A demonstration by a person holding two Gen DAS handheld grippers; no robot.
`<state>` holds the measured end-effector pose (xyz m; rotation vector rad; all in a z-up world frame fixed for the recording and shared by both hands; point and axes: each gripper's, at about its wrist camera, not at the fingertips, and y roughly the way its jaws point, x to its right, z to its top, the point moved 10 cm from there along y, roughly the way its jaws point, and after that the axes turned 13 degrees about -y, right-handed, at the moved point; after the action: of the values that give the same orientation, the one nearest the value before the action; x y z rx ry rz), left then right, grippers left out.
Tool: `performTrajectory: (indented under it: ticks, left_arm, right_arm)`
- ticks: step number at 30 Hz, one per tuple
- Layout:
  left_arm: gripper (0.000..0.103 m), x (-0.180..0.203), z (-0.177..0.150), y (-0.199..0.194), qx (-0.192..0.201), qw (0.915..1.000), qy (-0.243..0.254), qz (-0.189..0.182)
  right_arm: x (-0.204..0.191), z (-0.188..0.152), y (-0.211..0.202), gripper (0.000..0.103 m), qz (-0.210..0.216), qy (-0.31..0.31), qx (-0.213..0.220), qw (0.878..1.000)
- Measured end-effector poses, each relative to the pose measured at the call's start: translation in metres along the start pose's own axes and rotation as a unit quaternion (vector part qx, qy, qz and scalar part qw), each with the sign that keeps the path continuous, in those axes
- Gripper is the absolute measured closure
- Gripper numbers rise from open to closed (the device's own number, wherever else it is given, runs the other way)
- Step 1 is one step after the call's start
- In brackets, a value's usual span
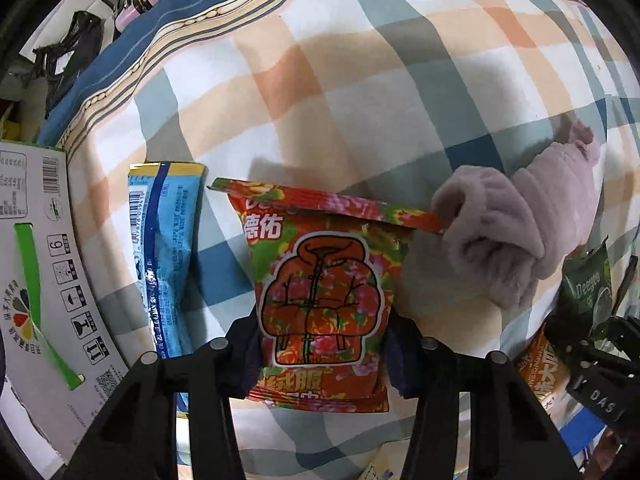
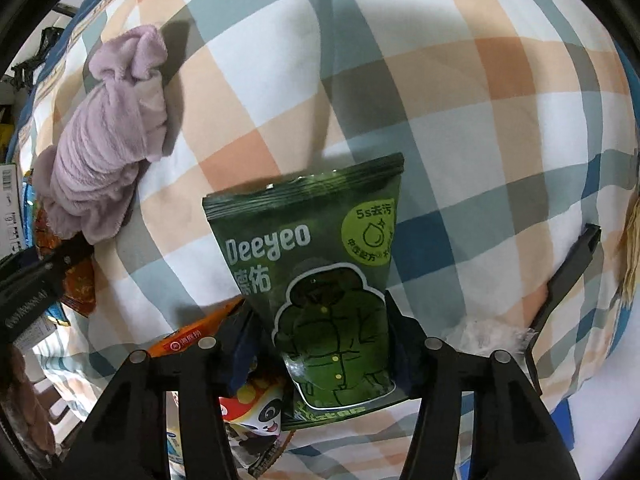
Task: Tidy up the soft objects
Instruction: 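Grasp the red snack bag with the left tool while the right tool grasps the green Deeyeo bag, then carry both bags into the box and open both tools to release them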
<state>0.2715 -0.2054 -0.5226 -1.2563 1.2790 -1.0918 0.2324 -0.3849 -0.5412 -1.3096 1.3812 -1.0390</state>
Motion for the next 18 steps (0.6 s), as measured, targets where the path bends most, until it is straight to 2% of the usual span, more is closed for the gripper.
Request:
performTrajectory:
  ticks: [3,5,6,11,13,18]
  left_arm:
    - [0.059,-0.011,-0.009,-0.005,0.002,1.0,-0.007,-0.005]
    - [0.06,-0.02,0.0,-0.009,0.007,0.9998,-0.016,-0.008]
    - [0.06,-0.022,0.004,-0.01,0.012,0.9997,-0.018,-0.009]
    - [0.06,-0.033,-0.022,-0.044,0.036,0.9986,-0.025,-0.029]
    - [0.06,-0.042,-0.037,-0.065,0.046,0.9976,-0.028,-0.042]
    - [0.06,-0.07,-0.073,-0.106,0.067,0.9936,-0.043,-0.08]
  right_arm:
    - [-0.003,-0.002,0.011,0.055,-0.007,-0.001,0.001,1.0]
    - [-0.003,-0.007,0.014,0.062,-0.011,0.003,0.002,1.0]
    - [-0.003,-0.01,0.016,0.062,-0.01,0.006,0.003,1.0]
    - [-0.01,-0.026,0.016,0.064,-0.001,0.013,0.024,1.0]
    - [0.001,-0.008,0.008,0.064,0.003,0.013,0.034,0.999]
    - [-0.033,-0.023,-0.016,0.064,0.014,-0.014,0.079,0.997]
